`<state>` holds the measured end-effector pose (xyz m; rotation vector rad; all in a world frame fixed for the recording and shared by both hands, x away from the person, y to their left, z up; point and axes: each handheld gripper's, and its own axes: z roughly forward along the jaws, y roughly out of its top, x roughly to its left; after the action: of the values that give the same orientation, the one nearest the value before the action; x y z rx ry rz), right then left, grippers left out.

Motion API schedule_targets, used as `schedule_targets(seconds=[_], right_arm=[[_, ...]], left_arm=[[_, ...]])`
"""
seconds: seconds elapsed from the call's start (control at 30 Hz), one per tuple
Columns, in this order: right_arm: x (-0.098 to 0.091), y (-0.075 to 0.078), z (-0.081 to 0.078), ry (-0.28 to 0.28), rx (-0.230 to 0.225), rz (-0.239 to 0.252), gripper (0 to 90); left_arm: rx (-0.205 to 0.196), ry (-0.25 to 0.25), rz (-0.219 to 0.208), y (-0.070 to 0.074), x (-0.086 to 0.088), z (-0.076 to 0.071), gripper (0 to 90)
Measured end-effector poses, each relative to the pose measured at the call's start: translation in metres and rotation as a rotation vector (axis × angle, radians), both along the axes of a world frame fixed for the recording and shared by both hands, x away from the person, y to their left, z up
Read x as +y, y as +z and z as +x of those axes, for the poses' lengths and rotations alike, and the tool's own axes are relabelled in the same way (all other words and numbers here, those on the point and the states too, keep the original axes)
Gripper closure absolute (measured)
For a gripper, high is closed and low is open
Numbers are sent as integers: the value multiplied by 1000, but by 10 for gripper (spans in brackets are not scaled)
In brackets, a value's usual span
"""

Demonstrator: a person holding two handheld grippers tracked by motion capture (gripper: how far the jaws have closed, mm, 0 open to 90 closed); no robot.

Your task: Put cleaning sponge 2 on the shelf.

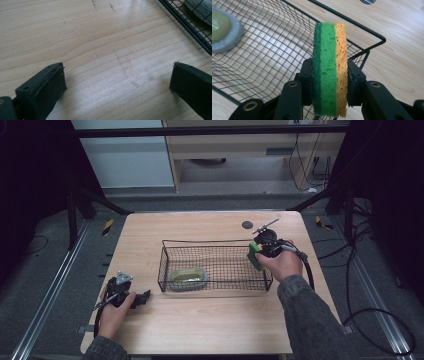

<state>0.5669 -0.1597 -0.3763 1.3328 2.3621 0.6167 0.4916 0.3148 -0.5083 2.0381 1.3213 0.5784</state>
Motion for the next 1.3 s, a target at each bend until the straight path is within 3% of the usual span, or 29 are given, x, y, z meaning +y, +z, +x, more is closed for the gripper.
schedule_targets(seconds=[0.77,1.3], right_arm=[[9,-23,17,2,30,-67,643],[12,-30,18,-6,39,-62,637]], left_arm=[[0,-3,-1,0,0,0,0],[-1,-3,-1,0,0,1,0]])
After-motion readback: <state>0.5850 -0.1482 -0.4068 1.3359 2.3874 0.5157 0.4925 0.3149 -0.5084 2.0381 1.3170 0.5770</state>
